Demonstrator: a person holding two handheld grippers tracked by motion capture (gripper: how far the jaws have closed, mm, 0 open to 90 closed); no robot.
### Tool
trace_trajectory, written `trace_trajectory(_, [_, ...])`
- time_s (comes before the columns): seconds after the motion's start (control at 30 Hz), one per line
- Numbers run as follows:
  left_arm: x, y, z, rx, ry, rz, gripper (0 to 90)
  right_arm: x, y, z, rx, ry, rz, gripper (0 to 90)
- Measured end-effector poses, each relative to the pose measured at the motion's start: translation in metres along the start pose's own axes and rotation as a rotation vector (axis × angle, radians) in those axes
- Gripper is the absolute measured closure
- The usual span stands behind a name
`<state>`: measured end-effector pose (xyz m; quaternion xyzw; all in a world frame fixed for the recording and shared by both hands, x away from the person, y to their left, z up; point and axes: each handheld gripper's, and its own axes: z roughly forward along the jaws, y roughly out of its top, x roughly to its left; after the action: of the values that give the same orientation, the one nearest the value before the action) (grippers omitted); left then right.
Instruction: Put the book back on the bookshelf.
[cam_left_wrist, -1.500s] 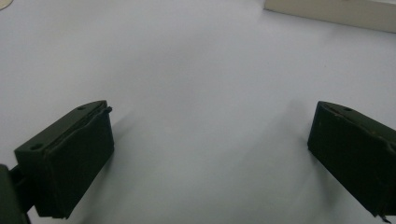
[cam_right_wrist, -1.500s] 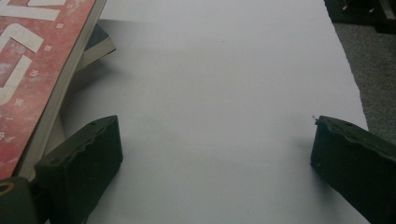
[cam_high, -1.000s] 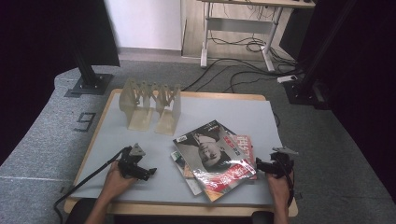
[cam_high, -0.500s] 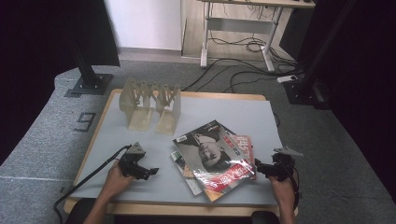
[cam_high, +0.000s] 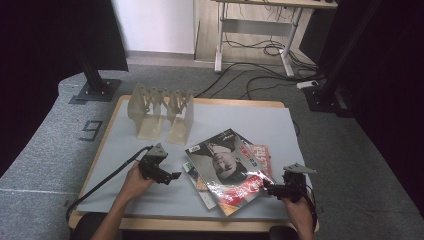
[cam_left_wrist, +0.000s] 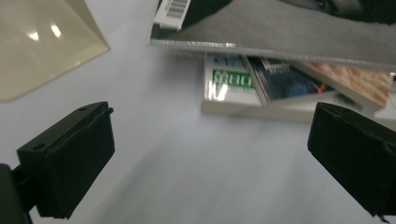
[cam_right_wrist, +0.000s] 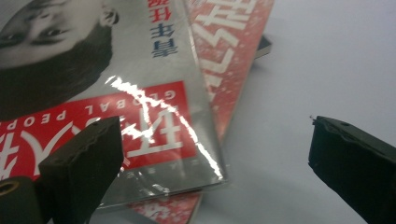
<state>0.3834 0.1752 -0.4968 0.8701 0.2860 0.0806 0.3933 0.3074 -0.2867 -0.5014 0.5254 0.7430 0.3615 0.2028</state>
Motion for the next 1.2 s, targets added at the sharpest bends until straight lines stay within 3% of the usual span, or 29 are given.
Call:
trace_trajectory(0.23, [-0.003, 0.03, 0.016, 0.035, -0.003, 0.06, 0.8, 0.012, -0.006, 0.001, 0.019, 0.017, -0.026, 3.7])
trace_trajectory(0.47, [-0.005, 0.047, 0.034, 0.06, -0.015, 0.082, 0.4, 0.022, -0.011, -0.003, 0.02, 0.03, -0.043, 4.3])
trace_trajectory(0.77, [0.004, 0.049, 0.046, 0.066, -0.023, 0.056, 0.1, 0.031, -0.014, -0.009, 0.022, 0.02, -0.056, 5.1])
trace_trajectory(0.87, [0.006, 0.047, 0.05, 0.072, -0.033, 0.054, 0.0, 0.033, -0.015, -0.011, 0.022, 0.041, -0.049, 5.2])
trace_trajectory(1.2, [0.008, 0.044, 0.057, 0.068, -0.102, 0.03, 0.0, 0.036, -0.018, -0.008, 0.036, 0.056, -0.045, 4.2])
